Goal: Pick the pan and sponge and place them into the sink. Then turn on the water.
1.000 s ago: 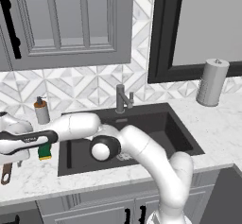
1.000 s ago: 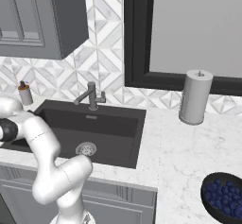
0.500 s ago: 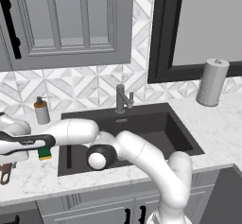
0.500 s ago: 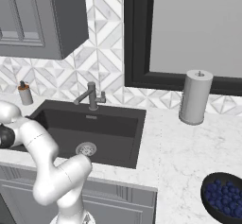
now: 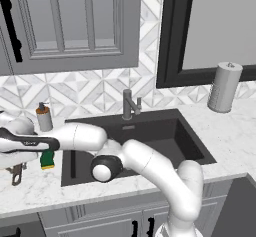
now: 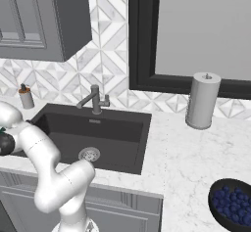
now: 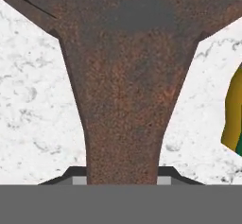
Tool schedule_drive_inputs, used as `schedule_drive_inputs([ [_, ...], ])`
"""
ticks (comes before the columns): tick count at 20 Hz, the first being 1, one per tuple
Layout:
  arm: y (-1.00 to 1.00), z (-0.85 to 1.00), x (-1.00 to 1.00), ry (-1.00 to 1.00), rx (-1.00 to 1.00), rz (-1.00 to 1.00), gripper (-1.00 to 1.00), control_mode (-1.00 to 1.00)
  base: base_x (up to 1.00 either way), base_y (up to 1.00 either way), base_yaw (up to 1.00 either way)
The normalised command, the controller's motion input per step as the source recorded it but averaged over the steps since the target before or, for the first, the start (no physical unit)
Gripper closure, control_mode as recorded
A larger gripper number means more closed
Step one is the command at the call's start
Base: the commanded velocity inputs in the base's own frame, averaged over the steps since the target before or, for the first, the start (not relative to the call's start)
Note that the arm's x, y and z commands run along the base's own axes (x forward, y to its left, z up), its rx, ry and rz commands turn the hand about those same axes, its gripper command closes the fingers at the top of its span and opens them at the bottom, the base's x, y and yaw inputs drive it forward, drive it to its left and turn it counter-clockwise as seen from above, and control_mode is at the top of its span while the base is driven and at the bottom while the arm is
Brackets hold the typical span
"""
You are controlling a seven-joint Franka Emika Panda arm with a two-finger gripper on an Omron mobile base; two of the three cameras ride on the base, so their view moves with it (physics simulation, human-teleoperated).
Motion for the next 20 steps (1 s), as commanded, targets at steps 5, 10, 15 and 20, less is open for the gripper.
schedule_drive_inputs([
  [5,-0.63,0.00,0.00,-0.21,0.02,0.00,1.00,-1.00,0.00,0.00,0.00],
  [10,-0.49,0.00,0.00,-0.31,0.07,0.00,1.00,-1.00,0.00,0.00,0.00],
  [15,-0.44,0.17,-0.01,-0.02,0.10,-0.04,1.00,-1.00,0.00,0.00,0.00],
  [20,-0.57,0.20,0.00,0.02,0.19,-0.09,1.00,-1.00,0.00,0.00,0.00],
])
